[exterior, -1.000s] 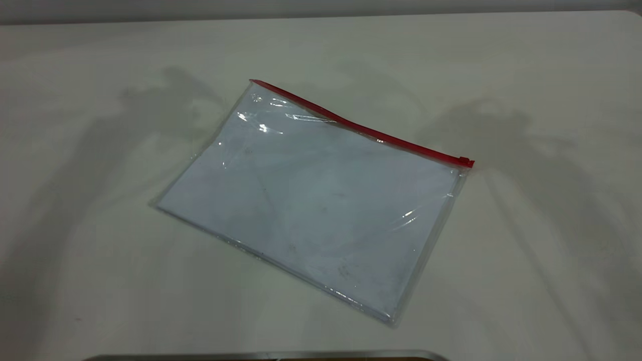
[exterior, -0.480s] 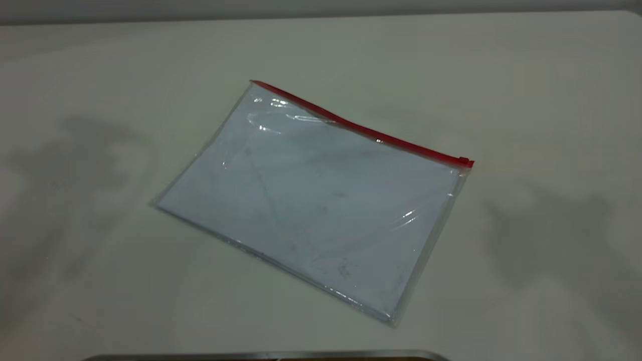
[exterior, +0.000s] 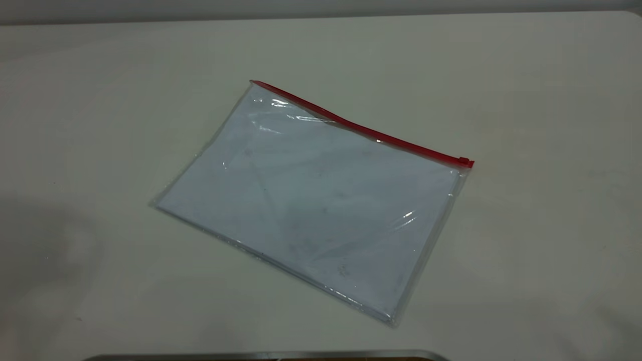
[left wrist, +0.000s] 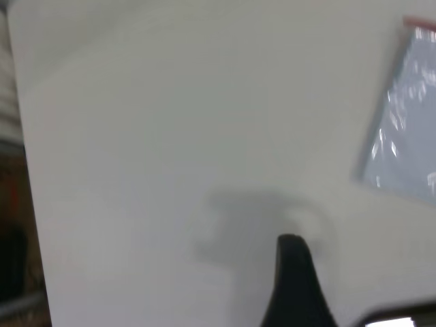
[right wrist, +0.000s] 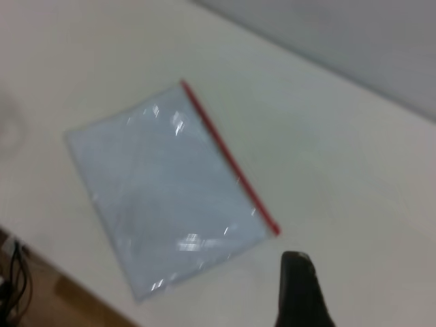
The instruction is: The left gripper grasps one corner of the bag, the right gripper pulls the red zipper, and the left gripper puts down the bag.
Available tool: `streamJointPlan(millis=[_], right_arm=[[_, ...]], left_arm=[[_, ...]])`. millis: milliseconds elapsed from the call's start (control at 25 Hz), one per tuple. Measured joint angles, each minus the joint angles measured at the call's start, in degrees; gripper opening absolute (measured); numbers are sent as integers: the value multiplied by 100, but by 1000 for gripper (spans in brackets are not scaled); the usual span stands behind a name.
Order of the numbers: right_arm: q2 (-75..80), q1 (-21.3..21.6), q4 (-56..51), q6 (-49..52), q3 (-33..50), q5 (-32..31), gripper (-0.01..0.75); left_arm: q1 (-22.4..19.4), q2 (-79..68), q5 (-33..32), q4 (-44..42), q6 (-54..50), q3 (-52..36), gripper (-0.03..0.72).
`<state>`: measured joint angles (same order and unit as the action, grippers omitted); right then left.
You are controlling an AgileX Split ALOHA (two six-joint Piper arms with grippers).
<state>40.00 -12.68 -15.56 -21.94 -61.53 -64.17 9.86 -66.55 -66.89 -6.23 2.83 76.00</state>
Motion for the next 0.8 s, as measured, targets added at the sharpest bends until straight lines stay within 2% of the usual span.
streamJointPlan(millis=[320, 520, 800], right_arm=[[-1916, 0, -5, 48, 1786, -324, 506], [-2822, 0, 143, 42, 2654, -365, 506], [-3527, 0, 434, 116, 3276, -140, 506]], left_arm=[[0, 2116, 0, 17, -34, -2371, 578], [0, 3330, 0, 159, -40, -3224, 578], [0, 4553, 0, 474, 163, -3912, 578]])
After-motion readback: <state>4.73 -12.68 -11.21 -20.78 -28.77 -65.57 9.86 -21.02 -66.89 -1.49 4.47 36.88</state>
